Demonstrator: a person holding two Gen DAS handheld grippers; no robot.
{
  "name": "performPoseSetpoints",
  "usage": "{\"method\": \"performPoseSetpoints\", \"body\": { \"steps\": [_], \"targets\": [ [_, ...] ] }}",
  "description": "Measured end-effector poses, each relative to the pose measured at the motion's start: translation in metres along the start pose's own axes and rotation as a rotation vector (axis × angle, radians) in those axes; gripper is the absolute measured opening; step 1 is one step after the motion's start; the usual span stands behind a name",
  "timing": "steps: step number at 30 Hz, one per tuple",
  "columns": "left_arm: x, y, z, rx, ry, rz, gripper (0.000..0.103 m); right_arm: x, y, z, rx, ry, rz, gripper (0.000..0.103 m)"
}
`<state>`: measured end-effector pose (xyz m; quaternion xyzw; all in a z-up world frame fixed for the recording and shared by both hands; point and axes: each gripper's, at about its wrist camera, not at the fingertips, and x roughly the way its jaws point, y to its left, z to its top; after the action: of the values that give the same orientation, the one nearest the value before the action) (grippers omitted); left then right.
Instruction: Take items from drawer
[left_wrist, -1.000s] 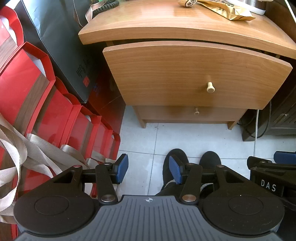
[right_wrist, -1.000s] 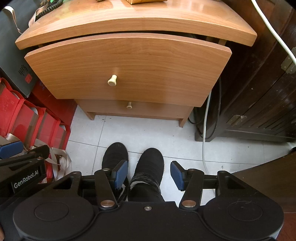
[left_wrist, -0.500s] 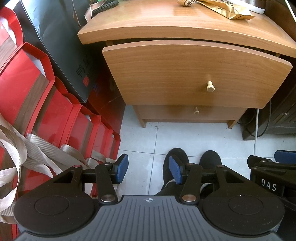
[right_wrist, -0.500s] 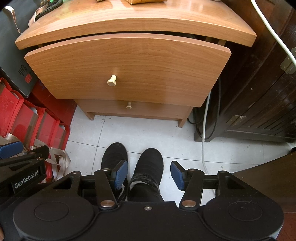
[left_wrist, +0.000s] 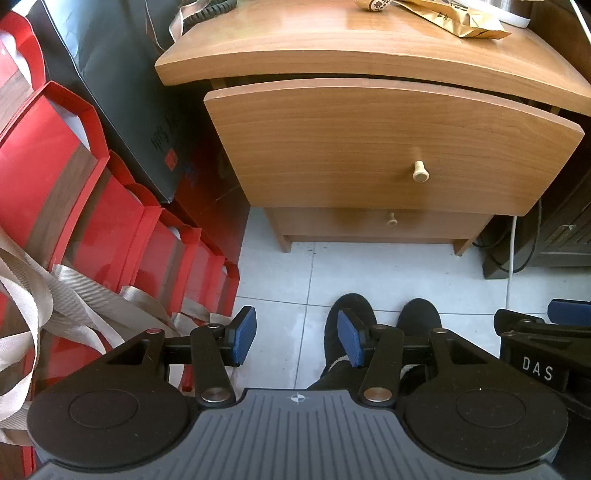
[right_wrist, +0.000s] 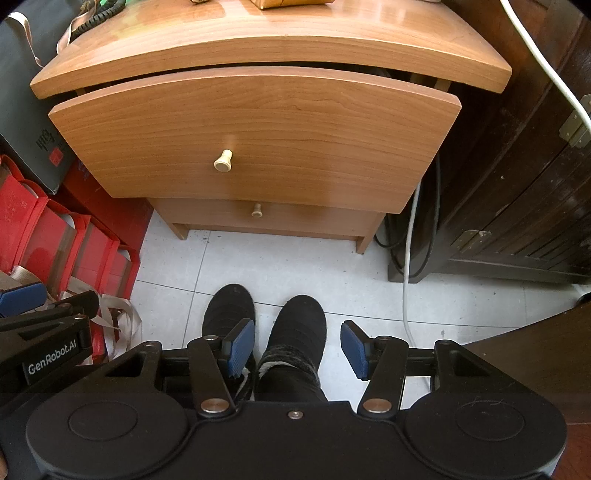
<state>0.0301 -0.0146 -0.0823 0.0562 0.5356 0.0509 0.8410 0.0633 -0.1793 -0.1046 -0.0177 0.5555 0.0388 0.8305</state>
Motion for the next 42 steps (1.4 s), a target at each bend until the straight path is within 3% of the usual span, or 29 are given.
{"method": "performPoseSetpoints", "body": {
  "steps": [42],
  "targets": [
    [-0.0022,-0.0039,0.0017,-0.019,0.006,0.016,0.052,0.0001,-0.0011,0.0011,0.001,0.000,0.010,0.051]
  ]
}}
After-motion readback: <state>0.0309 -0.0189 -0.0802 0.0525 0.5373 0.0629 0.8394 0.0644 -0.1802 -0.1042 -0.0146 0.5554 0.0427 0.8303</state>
